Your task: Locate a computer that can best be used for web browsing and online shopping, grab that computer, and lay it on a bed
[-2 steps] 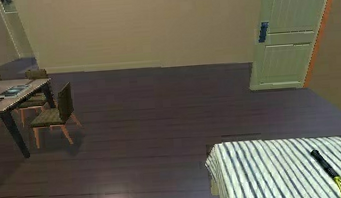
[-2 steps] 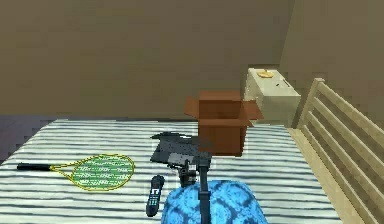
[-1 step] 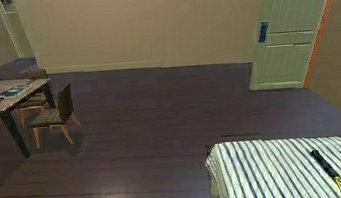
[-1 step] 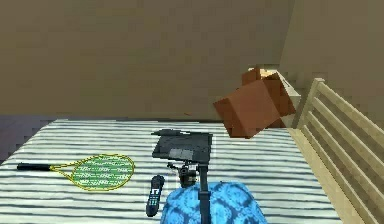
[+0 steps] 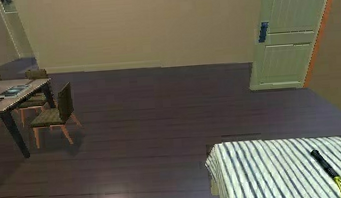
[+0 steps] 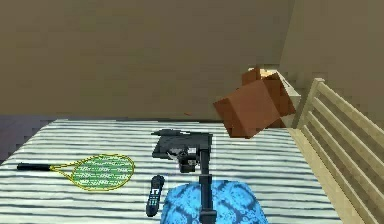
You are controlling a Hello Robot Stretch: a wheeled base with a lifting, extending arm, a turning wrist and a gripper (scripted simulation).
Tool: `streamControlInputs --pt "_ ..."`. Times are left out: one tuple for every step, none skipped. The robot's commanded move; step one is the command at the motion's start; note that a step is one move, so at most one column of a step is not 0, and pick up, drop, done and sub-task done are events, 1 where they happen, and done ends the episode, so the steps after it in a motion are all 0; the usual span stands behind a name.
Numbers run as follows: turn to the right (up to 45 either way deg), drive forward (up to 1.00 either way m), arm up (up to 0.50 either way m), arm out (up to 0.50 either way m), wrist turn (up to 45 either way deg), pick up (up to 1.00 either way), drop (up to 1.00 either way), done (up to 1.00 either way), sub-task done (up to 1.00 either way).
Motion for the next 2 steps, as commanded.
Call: streamControlInputs --pt "0.0 0.0 0.0 -0.08 0.0 0.0 0.0 0.0 0.0" --pt "0.0 0.0 0.0 0.0 0.0 0.0 0.0 1.0 0.0"
